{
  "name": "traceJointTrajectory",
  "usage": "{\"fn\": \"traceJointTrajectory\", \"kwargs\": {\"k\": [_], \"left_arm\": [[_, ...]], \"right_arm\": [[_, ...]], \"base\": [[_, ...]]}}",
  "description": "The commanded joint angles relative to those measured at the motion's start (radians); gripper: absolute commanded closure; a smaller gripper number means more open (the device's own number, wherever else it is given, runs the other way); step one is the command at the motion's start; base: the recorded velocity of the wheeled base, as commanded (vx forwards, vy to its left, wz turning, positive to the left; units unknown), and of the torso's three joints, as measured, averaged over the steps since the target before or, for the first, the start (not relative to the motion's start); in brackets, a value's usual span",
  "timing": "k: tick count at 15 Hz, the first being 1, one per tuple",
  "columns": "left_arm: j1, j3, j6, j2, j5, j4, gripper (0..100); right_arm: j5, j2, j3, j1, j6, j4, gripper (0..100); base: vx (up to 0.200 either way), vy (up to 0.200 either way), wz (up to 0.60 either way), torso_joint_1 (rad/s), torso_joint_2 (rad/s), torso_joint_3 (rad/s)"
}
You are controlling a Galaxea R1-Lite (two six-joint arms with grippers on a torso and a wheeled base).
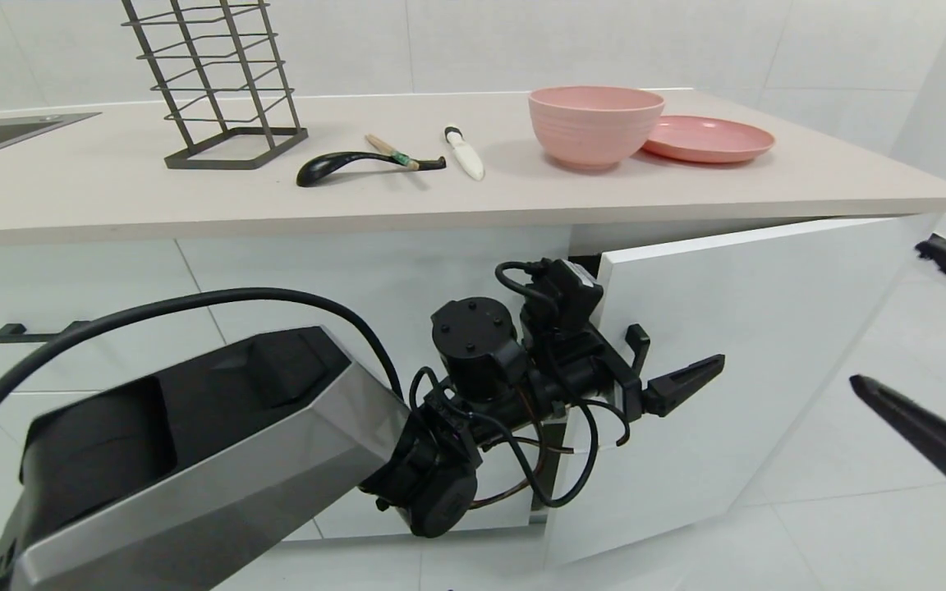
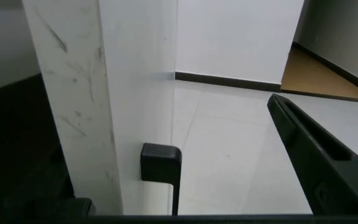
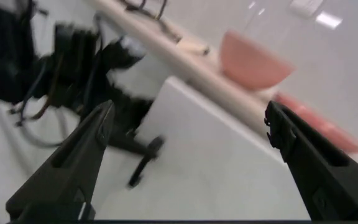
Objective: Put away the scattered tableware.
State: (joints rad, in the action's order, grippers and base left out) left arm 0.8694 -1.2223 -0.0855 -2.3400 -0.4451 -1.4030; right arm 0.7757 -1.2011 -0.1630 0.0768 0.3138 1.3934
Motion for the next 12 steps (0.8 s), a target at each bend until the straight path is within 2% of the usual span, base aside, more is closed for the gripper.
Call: {"fn": "traceJointTrajectory", "kwargs": {"k": [1,3,5,8,12], "left_arm": [[0.019,0.026,0.001,-0.009,0.0,-0.021,0],[0.049,0.086,0.0,-0.007,0.0,-0.088,0],[0.069,0.11,0.0,-0.007,0.0,-0.11,0],[0.119,0.11,-0.002,-0.007,0.0,-0.114,0],[0.165,0.11,-0.003,-0.009,0.017,-0.114,0]], "right_arm": [[-0.001,0.052,-0.044,-0.014,-0.002,0.001,0],[-0.046,0.057,-0.101,-0.034,-0.027,0.004,0],[-0.085,0.074,-0.148,-0.045,-0.047,0.003,0],[-0.119,0.086,-0.184,-0.104,-0.067,0.003,0],[-0.156,0.086,-0.193,-0.107,-0.088,0.003,0]], "base": [[0.0,0.0,0.0,0.0,0.0,0.0],[0.0,0.0,0.0,0.0,0.0,0.0],[0.0,0.0,0.0,0.0,0.0,0.0],[0.0,0.0,0.0,0.0,0.0,0.0],[0.0,0.0,0.0,0.0,0.0,0.0]]}}
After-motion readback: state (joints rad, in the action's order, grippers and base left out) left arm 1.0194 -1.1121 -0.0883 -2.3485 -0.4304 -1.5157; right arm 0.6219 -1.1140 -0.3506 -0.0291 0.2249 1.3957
